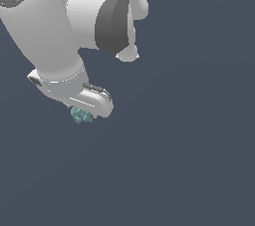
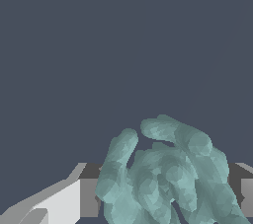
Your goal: Pick up the object and move it to a goal position.
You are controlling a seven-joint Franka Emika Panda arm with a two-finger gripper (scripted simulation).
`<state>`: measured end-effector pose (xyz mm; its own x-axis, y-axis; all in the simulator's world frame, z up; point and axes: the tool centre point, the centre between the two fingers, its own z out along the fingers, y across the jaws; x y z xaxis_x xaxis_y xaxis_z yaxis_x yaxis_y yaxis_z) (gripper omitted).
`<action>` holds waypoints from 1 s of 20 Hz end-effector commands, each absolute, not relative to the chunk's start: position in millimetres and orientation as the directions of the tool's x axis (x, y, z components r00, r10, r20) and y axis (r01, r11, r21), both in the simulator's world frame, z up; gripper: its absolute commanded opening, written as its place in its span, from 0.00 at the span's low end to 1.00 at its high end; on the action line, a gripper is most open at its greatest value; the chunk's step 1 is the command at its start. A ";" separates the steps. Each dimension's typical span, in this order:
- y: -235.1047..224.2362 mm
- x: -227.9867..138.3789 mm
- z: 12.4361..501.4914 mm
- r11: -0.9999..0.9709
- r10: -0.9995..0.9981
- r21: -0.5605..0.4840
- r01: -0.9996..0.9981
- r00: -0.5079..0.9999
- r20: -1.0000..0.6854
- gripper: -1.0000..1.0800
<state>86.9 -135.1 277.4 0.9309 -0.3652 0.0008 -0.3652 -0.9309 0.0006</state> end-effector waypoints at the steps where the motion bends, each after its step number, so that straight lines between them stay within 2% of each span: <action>1: -137.1 93.9 288.4 -0.931 -0.365 0.001 -0.365 0.931 0.000 0.00; 20: -143.4 116.7 320.0 -0.931 -0.365 0.000 -0.365 0.931 0.000 0.00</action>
<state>116.2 -143.3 319.5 0.9309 -0.3653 0.0001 -0.3653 -0.9309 0.0000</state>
